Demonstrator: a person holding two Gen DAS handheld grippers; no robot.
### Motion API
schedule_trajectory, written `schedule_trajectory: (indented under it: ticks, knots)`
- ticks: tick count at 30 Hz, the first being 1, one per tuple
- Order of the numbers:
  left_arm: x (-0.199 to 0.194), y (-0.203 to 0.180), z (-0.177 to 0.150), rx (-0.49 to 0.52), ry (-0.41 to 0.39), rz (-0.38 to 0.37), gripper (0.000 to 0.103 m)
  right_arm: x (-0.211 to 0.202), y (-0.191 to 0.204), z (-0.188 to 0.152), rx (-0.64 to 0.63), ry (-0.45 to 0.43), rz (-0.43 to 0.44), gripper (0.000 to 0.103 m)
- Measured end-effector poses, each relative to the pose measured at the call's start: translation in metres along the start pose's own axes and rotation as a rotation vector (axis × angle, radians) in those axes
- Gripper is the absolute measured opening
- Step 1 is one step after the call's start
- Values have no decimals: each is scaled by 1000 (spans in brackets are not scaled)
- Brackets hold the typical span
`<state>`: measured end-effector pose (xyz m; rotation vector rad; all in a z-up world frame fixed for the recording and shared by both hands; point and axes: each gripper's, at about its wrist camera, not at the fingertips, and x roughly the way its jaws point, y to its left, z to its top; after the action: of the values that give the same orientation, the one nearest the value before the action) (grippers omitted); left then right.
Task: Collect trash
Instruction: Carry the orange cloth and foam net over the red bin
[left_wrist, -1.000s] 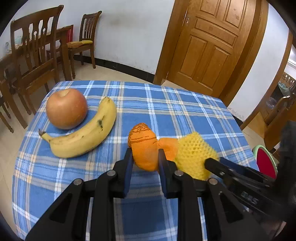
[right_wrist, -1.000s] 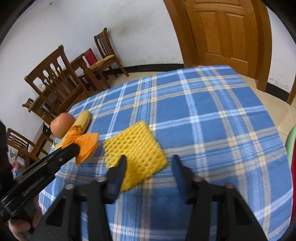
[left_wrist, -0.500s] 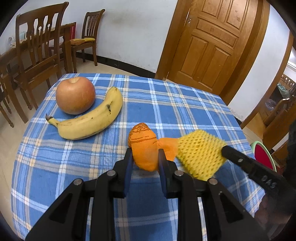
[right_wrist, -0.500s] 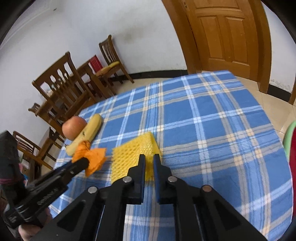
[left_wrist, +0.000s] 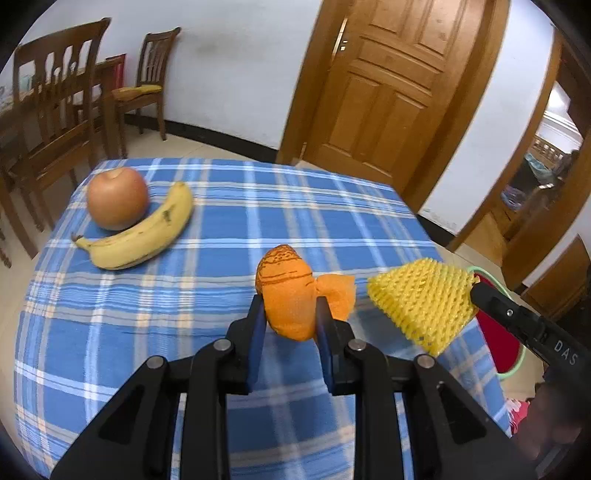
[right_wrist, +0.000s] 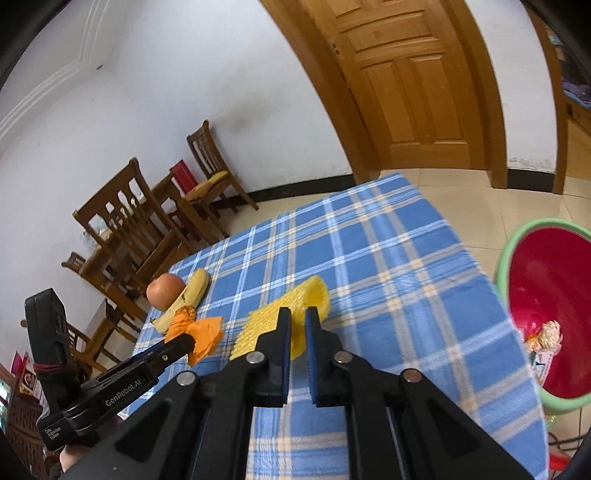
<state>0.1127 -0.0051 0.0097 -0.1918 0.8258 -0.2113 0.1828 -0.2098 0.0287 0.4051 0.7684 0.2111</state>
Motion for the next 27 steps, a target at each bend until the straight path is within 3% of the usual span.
schedule_trajectory:
  ticks: [10,27]
  knots:
    - [-2,-53,-3,64,16,-101,26,-60,-37,2,54,-115,-64,9]
    - [12,-167,-11,237,82,-241,25,-116,-119,-2,188,-216,-193,9]
